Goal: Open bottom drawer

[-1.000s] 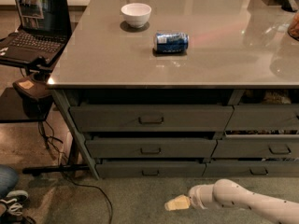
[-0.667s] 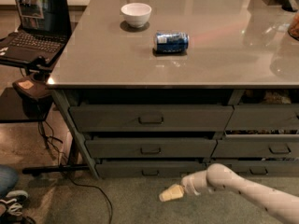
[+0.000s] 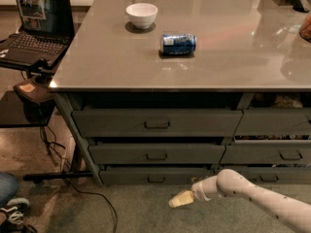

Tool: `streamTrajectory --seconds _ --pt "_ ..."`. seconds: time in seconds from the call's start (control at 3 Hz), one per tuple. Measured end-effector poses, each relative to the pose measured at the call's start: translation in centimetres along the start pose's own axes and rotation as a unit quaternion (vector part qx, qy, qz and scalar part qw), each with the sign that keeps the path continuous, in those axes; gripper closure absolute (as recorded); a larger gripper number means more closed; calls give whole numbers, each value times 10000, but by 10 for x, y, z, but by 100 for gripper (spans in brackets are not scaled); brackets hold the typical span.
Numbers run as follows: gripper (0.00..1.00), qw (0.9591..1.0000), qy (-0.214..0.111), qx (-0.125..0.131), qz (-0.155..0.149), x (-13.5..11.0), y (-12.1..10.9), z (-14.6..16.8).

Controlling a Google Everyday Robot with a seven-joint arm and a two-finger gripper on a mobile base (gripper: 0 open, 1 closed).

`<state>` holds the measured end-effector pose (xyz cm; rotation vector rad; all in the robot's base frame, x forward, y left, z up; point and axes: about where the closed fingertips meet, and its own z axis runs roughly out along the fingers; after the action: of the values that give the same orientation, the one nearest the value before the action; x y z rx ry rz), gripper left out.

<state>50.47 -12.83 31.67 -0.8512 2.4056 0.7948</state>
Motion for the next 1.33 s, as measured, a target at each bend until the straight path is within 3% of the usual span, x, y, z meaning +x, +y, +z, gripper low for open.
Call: streamTrajectory --seconds 0.33,0.67,1.0,1.33 --pt "0 9988 98 455 -156 22 -31 43" --pt "0 9959 -137 838 -312 10 -51 51" --pt "0 9959 -153 843 -303 10 -52 51" --pt "0 9921 266 967 -749 4 -70 42"
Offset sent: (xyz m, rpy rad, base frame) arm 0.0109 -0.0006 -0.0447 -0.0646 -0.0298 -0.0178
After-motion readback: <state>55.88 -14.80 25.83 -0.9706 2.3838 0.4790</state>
